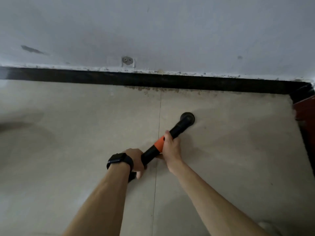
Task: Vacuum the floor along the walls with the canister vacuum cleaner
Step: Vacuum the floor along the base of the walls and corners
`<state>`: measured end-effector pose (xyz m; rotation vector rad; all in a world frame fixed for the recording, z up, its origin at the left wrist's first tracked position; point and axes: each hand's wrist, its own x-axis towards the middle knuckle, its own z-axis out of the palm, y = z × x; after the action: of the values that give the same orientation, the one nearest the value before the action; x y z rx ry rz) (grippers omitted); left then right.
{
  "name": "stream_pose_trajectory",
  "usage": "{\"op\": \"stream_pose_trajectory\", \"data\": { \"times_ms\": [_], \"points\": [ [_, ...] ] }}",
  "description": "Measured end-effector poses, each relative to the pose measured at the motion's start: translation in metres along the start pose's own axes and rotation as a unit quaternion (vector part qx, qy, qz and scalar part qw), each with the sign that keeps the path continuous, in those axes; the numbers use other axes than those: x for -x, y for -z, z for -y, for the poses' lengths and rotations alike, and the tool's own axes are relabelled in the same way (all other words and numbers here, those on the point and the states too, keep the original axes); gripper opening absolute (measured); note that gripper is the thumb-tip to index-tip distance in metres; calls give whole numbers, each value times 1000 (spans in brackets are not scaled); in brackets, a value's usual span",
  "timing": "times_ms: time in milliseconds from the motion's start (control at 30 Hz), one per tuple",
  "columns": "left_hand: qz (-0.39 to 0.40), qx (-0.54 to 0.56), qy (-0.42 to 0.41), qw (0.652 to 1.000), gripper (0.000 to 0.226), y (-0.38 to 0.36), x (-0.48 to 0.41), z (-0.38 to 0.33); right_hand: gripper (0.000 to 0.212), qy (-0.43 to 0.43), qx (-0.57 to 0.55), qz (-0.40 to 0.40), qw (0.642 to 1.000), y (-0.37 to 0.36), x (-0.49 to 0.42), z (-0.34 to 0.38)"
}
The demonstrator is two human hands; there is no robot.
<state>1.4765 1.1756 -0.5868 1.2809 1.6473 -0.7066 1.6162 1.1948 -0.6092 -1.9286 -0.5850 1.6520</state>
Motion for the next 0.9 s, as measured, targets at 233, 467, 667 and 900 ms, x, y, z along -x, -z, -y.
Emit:
{"op": "stream_pose_trajectory", "data": {
  "times_ms": [233, 467, 667, 900],
  "points": [
    [-112, 157, 83, 978, 40, -36, 39, 70, 35, 8, 97, 166, 981, -62, 10, 15],
    [-156, 148, 59, 975, 48, -28, 38, 43, 22, -49, -20, 167, 985, -55, -6, 41],
    [-149, 117, 5, 982, 42, -33, 22, 1, 30, -5, 28, 113, 993, -17, -30, 27],
    [-201, 185, 11, 962, 42, -22, 10, 21, 43, 29, 132, 170, 976, -39, -32, 32]
  ]
}}
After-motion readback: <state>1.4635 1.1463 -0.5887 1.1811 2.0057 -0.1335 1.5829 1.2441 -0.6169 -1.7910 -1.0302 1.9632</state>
